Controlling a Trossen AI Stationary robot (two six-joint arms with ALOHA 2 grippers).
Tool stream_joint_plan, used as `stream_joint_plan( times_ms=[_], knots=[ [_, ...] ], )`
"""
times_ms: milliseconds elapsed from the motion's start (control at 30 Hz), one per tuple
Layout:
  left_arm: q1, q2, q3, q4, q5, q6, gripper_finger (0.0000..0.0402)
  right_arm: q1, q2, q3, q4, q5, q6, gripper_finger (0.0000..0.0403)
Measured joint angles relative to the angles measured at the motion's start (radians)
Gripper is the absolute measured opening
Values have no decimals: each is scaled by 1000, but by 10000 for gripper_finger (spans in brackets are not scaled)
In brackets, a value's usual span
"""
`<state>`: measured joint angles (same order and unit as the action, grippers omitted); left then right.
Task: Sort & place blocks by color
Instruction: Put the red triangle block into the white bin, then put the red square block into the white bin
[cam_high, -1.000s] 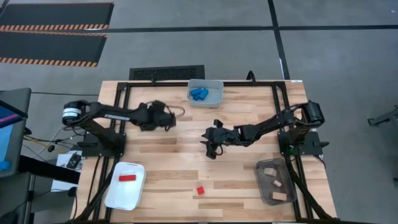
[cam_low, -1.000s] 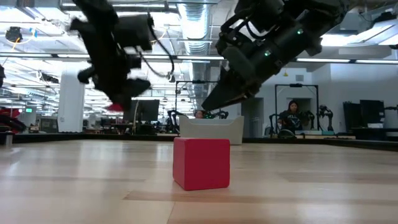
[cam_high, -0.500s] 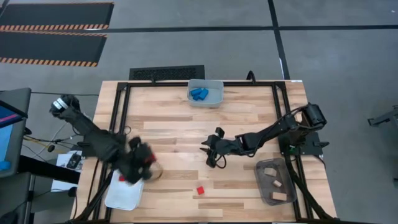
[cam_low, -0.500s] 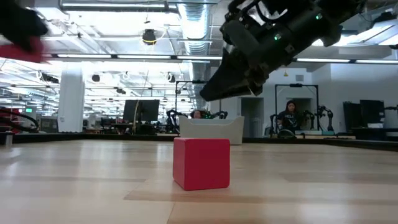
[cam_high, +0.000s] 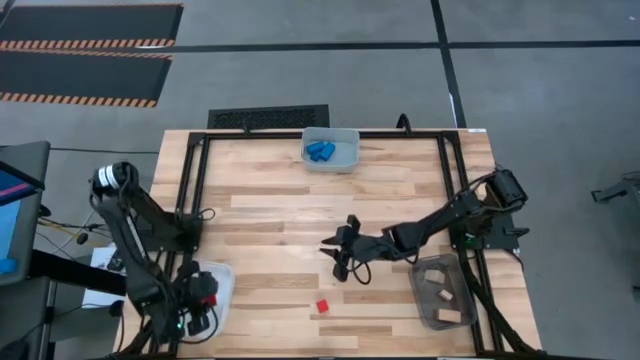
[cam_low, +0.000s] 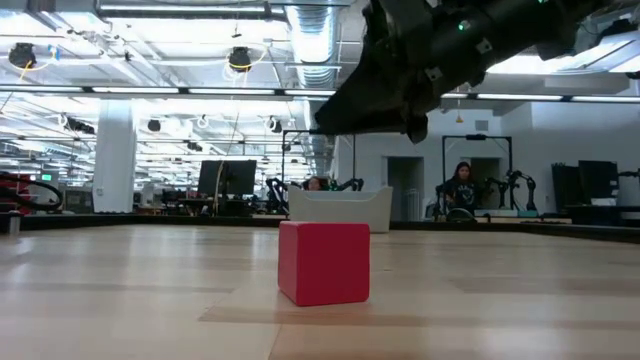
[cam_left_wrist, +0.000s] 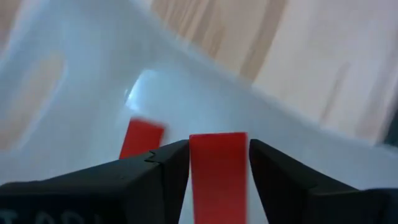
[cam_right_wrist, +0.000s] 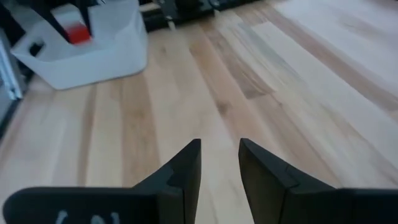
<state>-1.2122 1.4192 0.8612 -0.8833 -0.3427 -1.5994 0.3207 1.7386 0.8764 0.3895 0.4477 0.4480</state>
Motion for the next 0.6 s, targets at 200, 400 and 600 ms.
stream_joint_plan(
  times_ms=[200,400,600],
  knots=[
    [-5,135,0,5,128,-44,197,8,0,0,19,0,0,133],
    [-5,166,0,8,207,-43,225,8,0,0,19,0,0,133],
    [-5,124,67,-118,138,-36,225,-3,0,0,25,0,-3,133]
  ],
)
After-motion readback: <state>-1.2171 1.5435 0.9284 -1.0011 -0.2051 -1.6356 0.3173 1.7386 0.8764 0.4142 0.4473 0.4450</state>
